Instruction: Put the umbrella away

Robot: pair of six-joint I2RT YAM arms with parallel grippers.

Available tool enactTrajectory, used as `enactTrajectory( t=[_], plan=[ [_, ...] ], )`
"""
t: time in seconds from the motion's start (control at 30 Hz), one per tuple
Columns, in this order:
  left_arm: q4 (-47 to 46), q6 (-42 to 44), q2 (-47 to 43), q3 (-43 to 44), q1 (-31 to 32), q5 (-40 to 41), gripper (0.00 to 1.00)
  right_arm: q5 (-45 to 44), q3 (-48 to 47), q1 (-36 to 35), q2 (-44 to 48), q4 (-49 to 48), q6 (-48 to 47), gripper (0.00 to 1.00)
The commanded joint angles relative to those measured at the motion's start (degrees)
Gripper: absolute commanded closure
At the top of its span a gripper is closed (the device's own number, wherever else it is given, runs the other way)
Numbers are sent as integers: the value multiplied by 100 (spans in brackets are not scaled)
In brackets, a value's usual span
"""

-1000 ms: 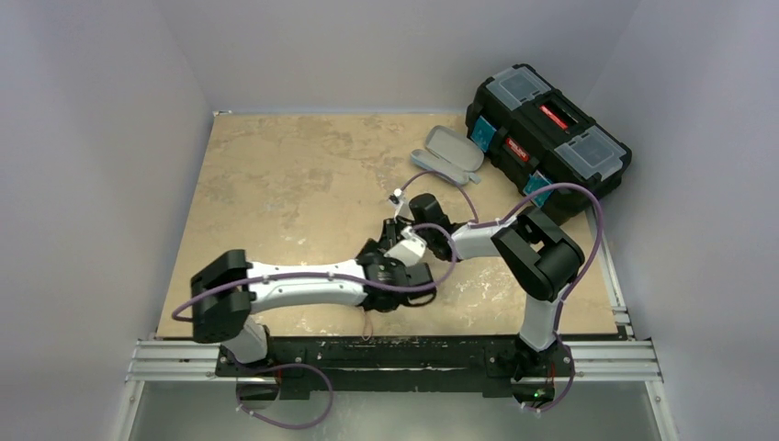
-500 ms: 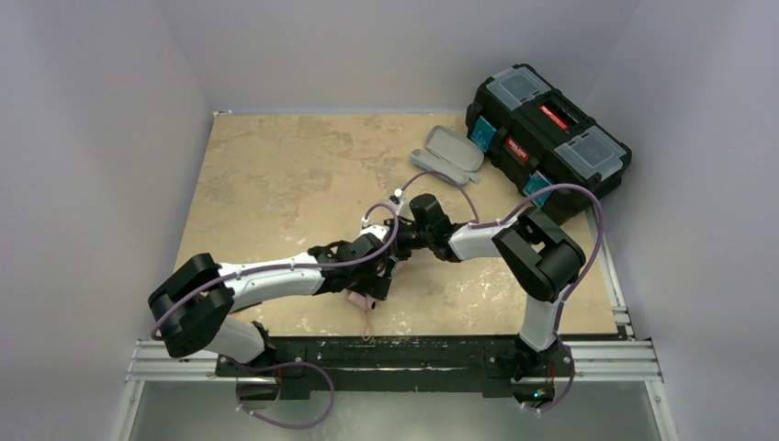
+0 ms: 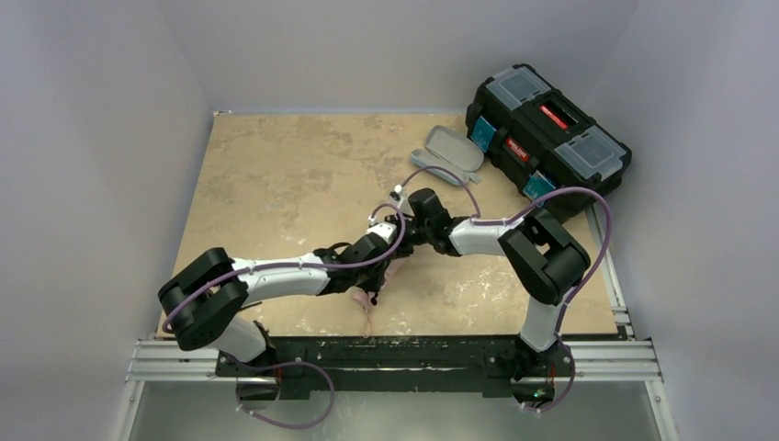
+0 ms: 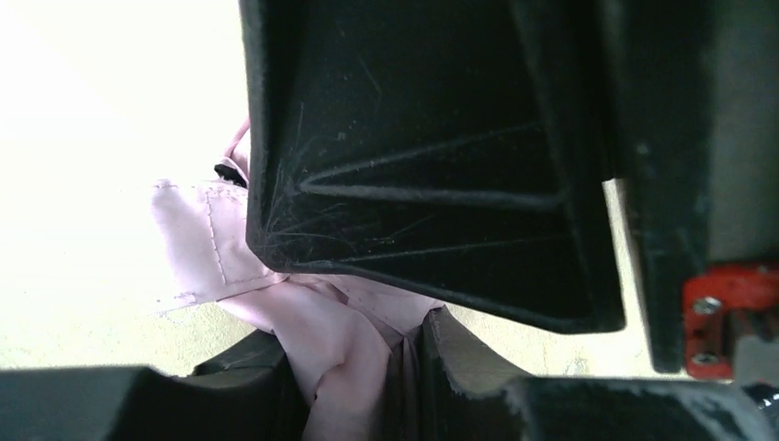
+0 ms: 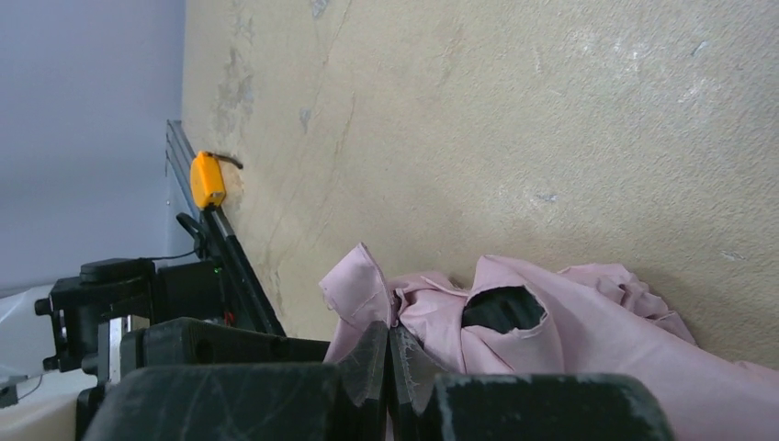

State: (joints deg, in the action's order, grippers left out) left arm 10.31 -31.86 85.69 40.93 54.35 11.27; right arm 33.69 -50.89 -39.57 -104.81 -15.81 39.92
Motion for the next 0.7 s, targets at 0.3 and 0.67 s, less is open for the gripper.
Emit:
enactTrajectory(
  t=[0.3,0.67],
  plan=[
    [1849,-103,581,928,1348,2439,100,-313,-1096,191,242,1441,-266,100],
    [3025,-774,1843,1859,2246,3771,100,-321,-747,237,290,1017,-161,100]
  ],
)
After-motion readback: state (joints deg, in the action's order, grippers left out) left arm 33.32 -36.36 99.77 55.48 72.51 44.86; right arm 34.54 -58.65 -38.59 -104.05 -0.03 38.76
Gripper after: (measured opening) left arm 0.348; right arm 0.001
